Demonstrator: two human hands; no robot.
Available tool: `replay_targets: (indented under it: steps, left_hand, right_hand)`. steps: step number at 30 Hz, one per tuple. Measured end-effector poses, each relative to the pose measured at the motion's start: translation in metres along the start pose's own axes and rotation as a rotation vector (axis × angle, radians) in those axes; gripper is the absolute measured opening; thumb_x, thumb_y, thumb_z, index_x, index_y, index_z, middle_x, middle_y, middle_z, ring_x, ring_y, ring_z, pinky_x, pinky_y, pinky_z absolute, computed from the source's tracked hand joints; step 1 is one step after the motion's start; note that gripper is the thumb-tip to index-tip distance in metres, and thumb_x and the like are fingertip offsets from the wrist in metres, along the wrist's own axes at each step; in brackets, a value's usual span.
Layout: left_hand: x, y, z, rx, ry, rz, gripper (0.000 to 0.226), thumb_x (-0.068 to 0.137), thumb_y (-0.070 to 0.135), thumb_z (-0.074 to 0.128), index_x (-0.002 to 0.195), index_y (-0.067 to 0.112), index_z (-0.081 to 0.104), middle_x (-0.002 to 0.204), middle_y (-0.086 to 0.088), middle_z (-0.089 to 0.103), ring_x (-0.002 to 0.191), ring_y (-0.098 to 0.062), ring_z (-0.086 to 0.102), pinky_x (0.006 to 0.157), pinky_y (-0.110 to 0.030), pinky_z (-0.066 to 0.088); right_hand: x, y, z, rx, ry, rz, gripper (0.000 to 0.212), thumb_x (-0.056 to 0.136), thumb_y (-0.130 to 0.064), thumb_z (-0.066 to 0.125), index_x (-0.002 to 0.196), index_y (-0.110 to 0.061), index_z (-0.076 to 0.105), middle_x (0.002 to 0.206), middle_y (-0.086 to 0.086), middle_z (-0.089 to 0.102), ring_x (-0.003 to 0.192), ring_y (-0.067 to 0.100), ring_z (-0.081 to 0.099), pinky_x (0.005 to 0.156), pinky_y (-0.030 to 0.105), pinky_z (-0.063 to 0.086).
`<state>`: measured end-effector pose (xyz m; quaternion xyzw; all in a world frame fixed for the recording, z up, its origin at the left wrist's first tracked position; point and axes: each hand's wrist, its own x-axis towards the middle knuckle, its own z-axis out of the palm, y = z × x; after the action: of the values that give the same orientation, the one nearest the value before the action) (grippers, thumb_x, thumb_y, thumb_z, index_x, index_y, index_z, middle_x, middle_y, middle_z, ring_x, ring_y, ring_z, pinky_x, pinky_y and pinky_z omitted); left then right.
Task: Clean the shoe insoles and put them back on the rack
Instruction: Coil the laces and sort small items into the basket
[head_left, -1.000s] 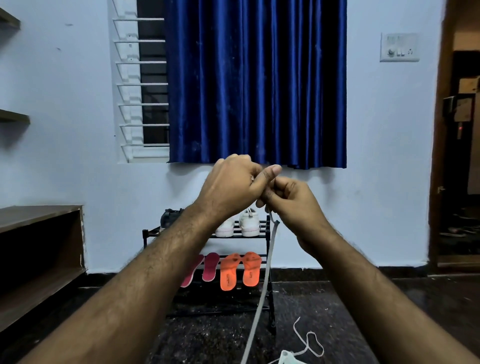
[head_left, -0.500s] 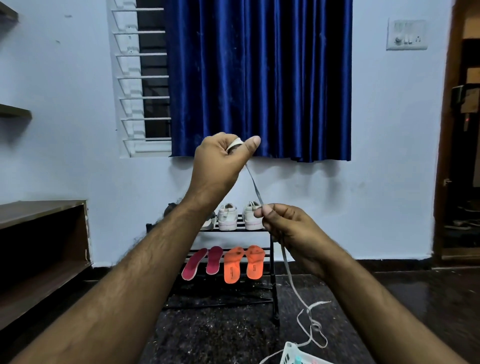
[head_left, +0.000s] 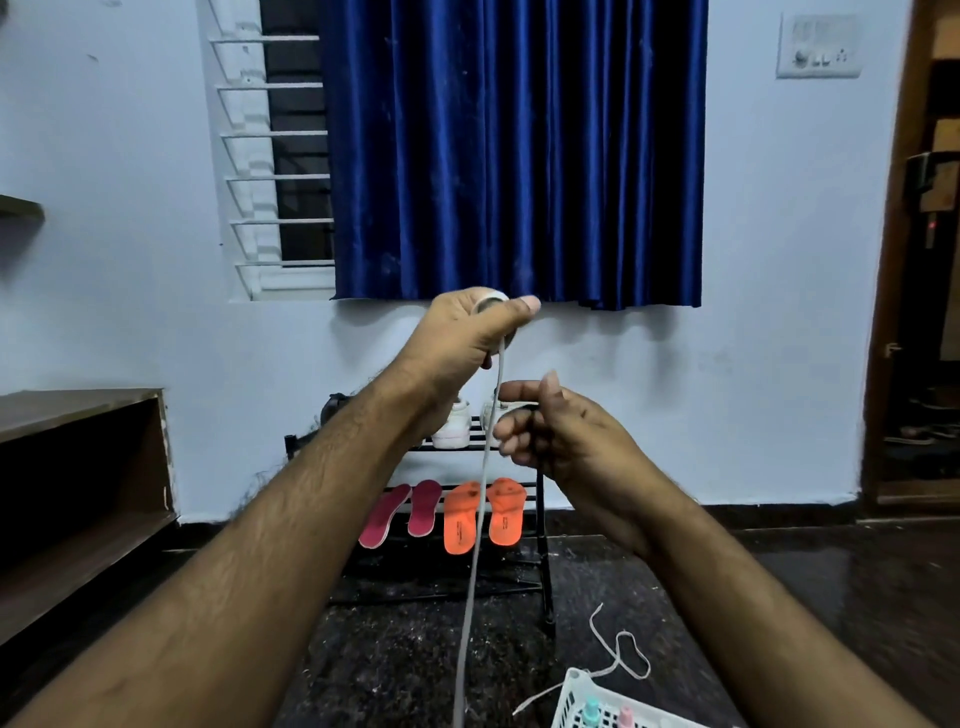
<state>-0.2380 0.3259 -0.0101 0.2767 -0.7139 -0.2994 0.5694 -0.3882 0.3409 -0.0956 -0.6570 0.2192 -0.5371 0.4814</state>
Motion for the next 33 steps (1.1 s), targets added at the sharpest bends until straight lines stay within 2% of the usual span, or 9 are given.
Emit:
replay_targets:
  steps: [2,6,9,12,16,19,23,26,33]
  left_hand:
    - [-0.006,-0.003,0.005,0.0,-0.093,-0.039,0.043,0.094,0.029,0.068,0.071,-0.001,0.046,0.067,-0.011,0.038,0.058,-0.016,0.036,0.056,-0.027,0.033]
    - [-0.013,-0.002,0.01,0.02,-0.148,-0.07,0.039,0.097,0.028,0.063,0.078,-0.005,0.052,0.048,-0.008,0.038,0.038,-0.018,0.037,0.039,-0.02,0.035]
    - [-0.009,-0.004,0.006,-0.001,-0.109,-0.067,0.048,0.095,0.033,0.067,0.074,-0.006,0.047,0.052,-0.01,0.042,0.045,-0.02,0.04,0.048,-0.026,0.038]
    - [-0.002,-0.006,0.002,-0.111,0.021,-0.027,0.042,0.091,0.034,0.071,0.068,0.014,0.043,0.066,-0.008,0.04,0.058,-0.016,0.037,0.061,-0.028,0.035]
    - [-0.008,-0.004,-0.004,-0.269,0.083,-0.016,0.035,0.093,0.035,0.07,0.08,0.01,0.05,0.064,-0.003,0.04,0.058,-0.014,0.034,0.059,-0.026,0.034]
    - [-0.025,-0.013,-0.01,-0.297,0.102,-0.02,0.037,0.092,0.034,0.071,0.071,0.016,0.047,0.065,-0.005,0.042,0.058,-0.014,0.035,0.059,-0.027,0.035]
    - [-0.069,-0.056,-0.014,-0.275,0.144,-0.061,0.052,0.087,0.035,0.074,0.076,-0.008,0.047,0.073,-0.016,0.04,0.06,-0.018,0.034,0.06,-0.032,0.035]
    - [-0.1,-0.103,-0.02,-0.323,0.23,-0.208,0.039,0.089,0.03,0.073,0.074,0.001,0.052,0.056,-0.007,0.039,0.051,-0.012,0.035,0.057,-0.033,0.031]
    - [-0.16,-0.181,-0.025,-0.504,0.297,-0.407,0.026,0.096,0.019,0.064,0.07,0.015,0.064,0.06,0.0,0.058,0.055,-0.011,0.051,0.062,-0.028,0.043]
  right_hand:
    - [0.006,-0.004,0.007,-0.094,0.081,-0.009,0.053,0.101,-0.055,0.039,0.107,-0.011,0.069,0.095,0.004,0.065,0.087,0.02,0.055,0.08,0.031,0.045]
    - [0.015,-0.011,0.016,-0.086,0.075,-0.042,0.048,0.102,-0.053,0.039,0.089,-0.016,0.066,0.087,-0.004,0.062,0.081,0.014,0.052,0.076,0.03,0.044]
    - [0.015,-0.013,0.015,0.133,0.026,-0.022,0.037,0.102,-0.045,0.045,0.084,-0.018,0.062,0.082,0.003,0.06,0.075,0.016,0.055,0.074,0.03,0.045]
    - [0.012,-0.011,0.015,0.183,0.006,0.006,0.03,0.101,-0.041,0.049,0.084,-0.02,0.061,0.073,0.0,0.056,0.064,0.013,0.05,0.066,0.026,0.044]
    - [0.005,-0.008,0.013,0.153,0.008,0.02,0.03,0.099,-0.043,0.051,0.082,-0.021,0.06,0.062,-0.003,0.039,0.051,0.008,0.028,0.05,0.022,0.03]
    - [-0.006,0.0,0.009,0.185,0.003,0.047,0.032,0.098,-0.045,0.052,0.079,-0.02,0.058,0.06,-0.003,0.033,0.05,0.007,0.022,0.045,0.02,0.021]
    - [-0.026,0.035,0.009,0.155,0.053,0.142,0.034,0.095,-0.05,0.053,0.076,-0.022,0.057,0.058,-0.003,0.029,0.049,0.007,0.019,0.045,0.023,0.01]
    - [-0.038,0.075,0.013,0.063,0.086,0.226,0.035,0.096,-0.05,0.053,0.073,-0.024,0.059,0.057,-0.003,0.031,0.049,0.008,0.02,0.047,0.025,0.009]
    - [-0.061,0.168,0.028,-0.039,0.111,0.379,0.037,0.093,-0.053,0.056,0.073,-0.023,0.059,0.057,-0.004,0.034,0.048,0.005,0.026,0.05,0.026,0.011]
